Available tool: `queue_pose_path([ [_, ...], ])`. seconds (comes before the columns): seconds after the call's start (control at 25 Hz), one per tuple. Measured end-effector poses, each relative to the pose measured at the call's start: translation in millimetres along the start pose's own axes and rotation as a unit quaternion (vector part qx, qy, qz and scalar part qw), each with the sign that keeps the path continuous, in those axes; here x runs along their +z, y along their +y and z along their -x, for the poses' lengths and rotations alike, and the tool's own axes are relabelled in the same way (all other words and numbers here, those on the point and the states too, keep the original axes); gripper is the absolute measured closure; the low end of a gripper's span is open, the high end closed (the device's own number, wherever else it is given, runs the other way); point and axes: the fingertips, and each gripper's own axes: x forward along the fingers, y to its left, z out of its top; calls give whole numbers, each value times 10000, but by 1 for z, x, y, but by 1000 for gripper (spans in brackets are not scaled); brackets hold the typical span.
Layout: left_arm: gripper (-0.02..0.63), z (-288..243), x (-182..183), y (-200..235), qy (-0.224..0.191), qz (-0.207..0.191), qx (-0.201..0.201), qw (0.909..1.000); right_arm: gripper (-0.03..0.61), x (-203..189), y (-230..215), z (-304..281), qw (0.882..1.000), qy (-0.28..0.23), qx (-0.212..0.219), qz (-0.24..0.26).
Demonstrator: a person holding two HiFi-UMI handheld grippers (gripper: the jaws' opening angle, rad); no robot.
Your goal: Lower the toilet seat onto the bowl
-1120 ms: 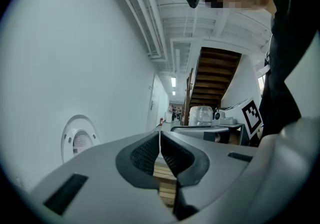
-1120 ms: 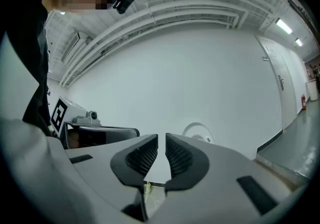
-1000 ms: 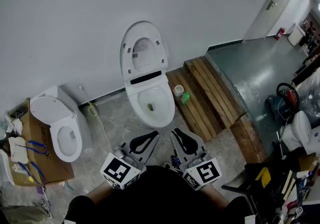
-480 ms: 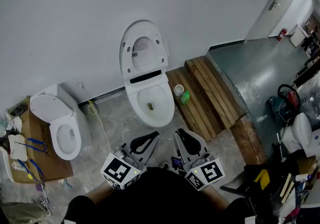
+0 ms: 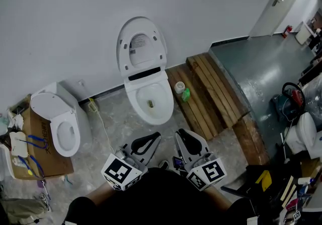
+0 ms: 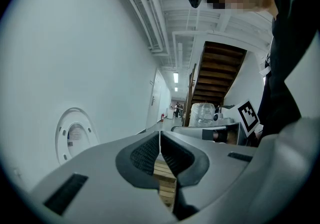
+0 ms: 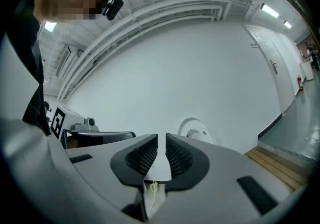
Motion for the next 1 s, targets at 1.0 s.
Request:
queue_pose_path([
  [1.0,592,-36,-17,-4,251,215,-185,9993,509,-13,-37,2,9993,168,-181,-267],
])
